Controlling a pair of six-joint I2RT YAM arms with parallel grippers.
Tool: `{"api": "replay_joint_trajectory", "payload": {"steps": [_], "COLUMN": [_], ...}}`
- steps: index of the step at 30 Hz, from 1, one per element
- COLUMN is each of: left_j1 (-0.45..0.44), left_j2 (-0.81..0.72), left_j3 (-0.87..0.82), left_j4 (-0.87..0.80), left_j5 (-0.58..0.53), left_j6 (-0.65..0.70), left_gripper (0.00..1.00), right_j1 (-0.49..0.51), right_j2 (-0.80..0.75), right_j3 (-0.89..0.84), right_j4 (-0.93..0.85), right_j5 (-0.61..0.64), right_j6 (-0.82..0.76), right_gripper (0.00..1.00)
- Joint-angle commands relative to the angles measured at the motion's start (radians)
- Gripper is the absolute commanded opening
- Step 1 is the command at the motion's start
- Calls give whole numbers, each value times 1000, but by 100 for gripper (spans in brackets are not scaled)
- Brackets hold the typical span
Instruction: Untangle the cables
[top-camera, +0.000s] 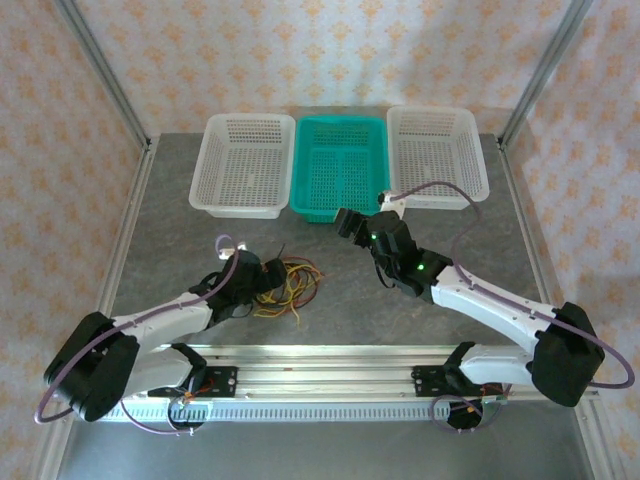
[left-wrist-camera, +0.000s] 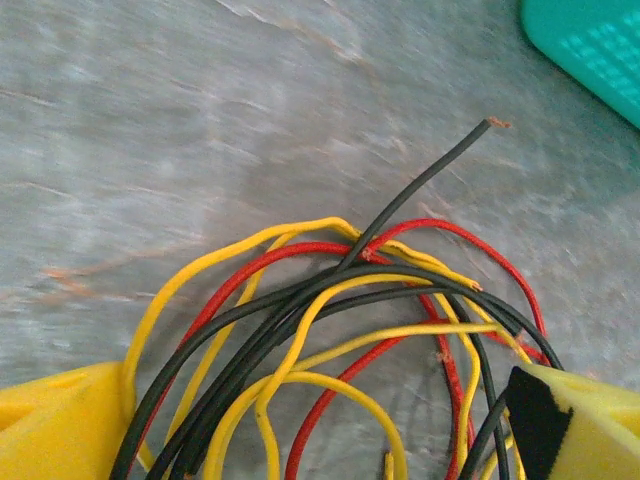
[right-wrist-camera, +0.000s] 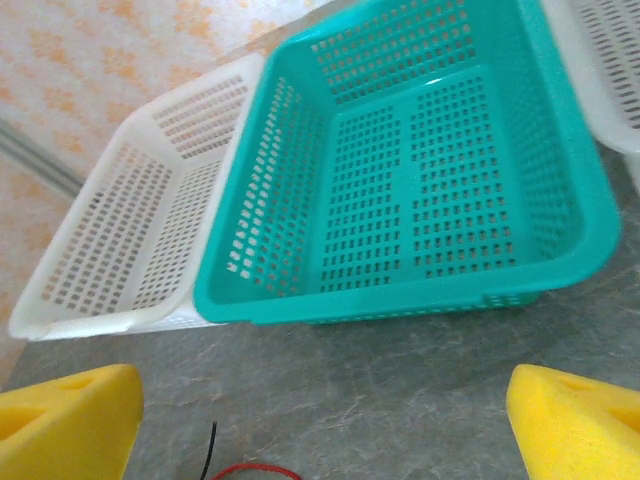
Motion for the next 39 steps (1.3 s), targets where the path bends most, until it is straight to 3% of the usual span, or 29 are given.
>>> {"api": "replay_joint_trajectory", "payload": {"steps": [1,5,10,16,20,24,30,39], "left_j1": [-56,-130,-213,-259,-259,-260,-258,-258], "left_j2": [47,119,205,278,251,209,166,166], "left_j3": [38,107,176,228,263,324,363,313], "left_j4": [110,163,228,264,143,-42,-137,3], "left_j5": [49,68,100,129,43,-74,-158,-44], "left_j6": [-61,-83,-95,-61,16,134,258,329], "left_gripper": [95,95,95,96,96,99,99,100], "right_j1": [4,-4,-27,-83,-93,-62,57,125], "right_j2": [-53,-68,-116,-158,-139,-138,-128,-59], "right_j3": [6,-17,-60,-85,-55,-53,-90,-104], "right_j4": [-66,-133,-186,-273,-422,-556,-504,-404], "right_j5": [139,221,226,89,6,2,-68,-166], "right_j6": [81,163,200,180,214,355,527,614], "right_gripper": [94,94,93,87,82,77,71,56]}}
